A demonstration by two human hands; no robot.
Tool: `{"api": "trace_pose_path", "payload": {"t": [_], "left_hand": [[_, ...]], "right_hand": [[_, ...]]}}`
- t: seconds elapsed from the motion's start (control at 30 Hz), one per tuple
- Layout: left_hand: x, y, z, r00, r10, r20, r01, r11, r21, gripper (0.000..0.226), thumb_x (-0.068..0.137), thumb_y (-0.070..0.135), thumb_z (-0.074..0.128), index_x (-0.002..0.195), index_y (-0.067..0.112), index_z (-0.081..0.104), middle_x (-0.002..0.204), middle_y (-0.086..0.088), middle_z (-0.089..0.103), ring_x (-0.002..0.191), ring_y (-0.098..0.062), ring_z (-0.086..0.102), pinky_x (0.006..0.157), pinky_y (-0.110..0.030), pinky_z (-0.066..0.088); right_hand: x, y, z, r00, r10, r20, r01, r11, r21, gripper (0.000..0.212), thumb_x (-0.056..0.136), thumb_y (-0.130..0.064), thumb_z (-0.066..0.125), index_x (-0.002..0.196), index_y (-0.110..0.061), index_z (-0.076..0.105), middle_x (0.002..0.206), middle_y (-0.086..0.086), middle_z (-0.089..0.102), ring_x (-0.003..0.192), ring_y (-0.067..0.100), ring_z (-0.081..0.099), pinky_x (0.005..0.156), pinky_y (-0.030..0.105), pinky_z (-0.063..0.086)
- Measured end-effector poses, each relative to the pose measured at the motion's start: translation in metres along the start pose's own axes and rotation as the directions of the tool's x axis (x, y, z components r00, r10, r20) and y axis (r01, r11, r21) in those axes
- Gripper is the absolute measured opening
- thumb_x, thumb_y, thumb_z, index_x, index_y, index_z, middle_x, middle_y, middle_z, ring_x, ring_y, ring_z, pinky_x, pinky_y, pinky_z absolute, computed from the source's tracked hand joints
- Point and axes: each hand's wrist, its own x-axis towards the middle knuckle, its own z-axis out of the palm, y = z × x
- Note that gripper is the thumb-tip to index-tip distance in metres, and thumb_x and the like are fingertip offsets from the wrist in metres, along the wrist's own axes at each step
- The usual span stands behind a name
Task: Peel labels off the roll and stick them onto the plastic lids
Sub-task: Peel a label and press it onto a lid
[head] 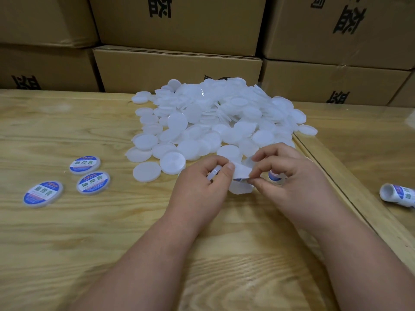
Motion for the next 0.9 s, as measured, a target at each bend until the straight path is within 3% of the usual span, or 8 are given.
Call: {"api": "trace_pose_path", "payload": {"t": [0.1, 0.23, 0.33, 0.4, 0.57, 0.67, 0.83, 0.9], "left_hand": [[0.001, -0.001, -0.001, 0.998, -0.025, -0.053, 0.023, 0.999, -0.033, 0.014, 0.092, 0.041, 0.061, 0.08, 0.038, 0.068, 0.079, 0.02, 0.07, 0.071, 0.003, 0.061, 0.06, -0.008, 0.043], [0.002, -0.001, -0.001, 0.994, -0.047, -0.1, 0.043, 0.998, -0.042, 0.012, 0.093, 0.039, 0.061, 0.084, 0.042, 0.068, 0.078, 0.017, 0.071, 0.064, 0.002, 0.059, 0.053, -0.009, 0.043], [0.001, 0.0, -0.002, 0.993, -0.046, -0.104, 0.043, 0.999, -0.034, 0.012, 0.095, 0.039, 0.06, 0.085, 0.044, 0.067, 0.077, 0.018, 0.071, 0.063, 0.003, 0.059, 0.052, -0.008, 0.042], [0.002, -0.001, -0.002, 0.993, -0.044, -0.11, 0.041, 0.999, -0.03, 0.012, 0.095, 0.041, 0.06, 0.085, 0.042, 0.067, 0.078, 0.018, 0.07, 0.064, 0.002, 0.06, 0.053, -0.009, 0.043], [0.002, 0.001, -0.005, 0.993, -0.054, -0.106, 0.047, 0.996, -0.069, 0.008, 0.09, 0.041, 0.06, 0.093, 0.045, 0.066, 0.071, 0.02, 0.067, 0.059, 0.0, 0.058, 0.05, -0.012, 0.041], [0.001, 0.003, -0.008, 0.99, -0.047, -0.134, 0.021, 0.981, -0.193, 0.032, 0.079, 0.033, 0.054, 0.102, 0.055, 0.05, 0.078, -0.002, 0.07, 0.054, -0.015, 0.053, 0.051, -0.035, 0.046], [0.003, 0.01, -0.018, 0.981, -0.078, -0.176, -0.038, 0.819, -0.572, 0.023, 0.079, 0.021, 0.032, 0.098, 0.026, 0.045, 0.089, -0.014, 0.075, 0.049, -0.025, 0.05, 0.043, -0.027, 0.029], [0.004, 0.013, -0.019, 0.988, -0.094, -0.121, -0.018, 0.713, -0.701, 0.021, 0.085, 0.022, 0.034, 0.099, 0.02, 0.049, 0.098, -0.016, 0.074, 0.051, -0.029, 0.057, 0.042, -0.026, 0.033]], "right_hand": [[-0.002, -0.002, -0.004, 1.0, 0.007, 0.03, -0.008, 1.0, 0.029, 0.024, 0.078, -0.012, 0.081, 0.075, -0.034, 0.073, 0.109, -0.021, 0.061, 0.111, 0.001, 0.057, 0.078, 0.004, 0.036], [-0.001, -0.004, -0.014, 1.0, -0.01, -0.026, 0.013, 0.992, 0.124, 0.018, 0.076, -0.02, 0.082, 0.076, -0.035, 0.072, 0.106, -0.019, 0.064, 0.105, 0.004, 0.061, 0.082, 0.007, 0.04], [0.002, -0.001, -0.019, 0.993, -0.018, -0.116, 0.049, 0.959, 0.278, 0.016, 0.072, -0.019, 0.079, 0.074, -0.033, 0.073, 0.098, -0.016, 0.065, 0.094, 0.009, 0.063, 0.084, 0.032, 0.049], [0.004, 0.0, -0.021, 0.986, -0.021, -0.168, 0.084, 0.924, 0.373, 0.013, 0.071, -0.022, 0.08, 0.073, -0.033, 0.073, 0.094, -0.012, 0.065, 0.09, 0.014, 0.062, 0.077, 0.038, 0.05], [0.007, 0.0, -0.026, 0.955, 0.016, -0.298, 0.159, 0.817, 0.555, 0.013, 0.075, -0.021, 0.076, 0.078, -0.035, 0.075, 0.085, -0.017, 0.067, 0.077, 0.005, 0.059, 0.07, 0.02, 0.049], [0.007, 0.0, -0.024, 0.944, 0.115, -0.31, 0.095, 0.804, 0.587, 0.014, 0.075, -0.03, 0.077, 0.087, -0.037, 0.077, 0.082, -0.014, 0.067, 0.076, 0.01, 0.058, 0.073, 0.023, 0.051], [0.004, -0.008, -0.01, 0.942, 0.189, -0.277, 0.022, 0.79, 0.612, 0.014, 0.079, -0.027, 0.077, 0.09, -0.036, 0.078, 0.08, -0.013, 0.069, 0.069, 0.007, 0.061, 0.067, 0.019, 0.052], [0.003, -0.011, -0.006, 0.934, 0.226, -0.276, -0.006, 0.784, 0.621, 0.01, 0.079, -0.027, 0.077, 0.086, -0.034, 0.078, 0.082, -0.011, 0.074, 0.068, 0.005, 0.063, 0.065, 0.017, 0.052]]}}
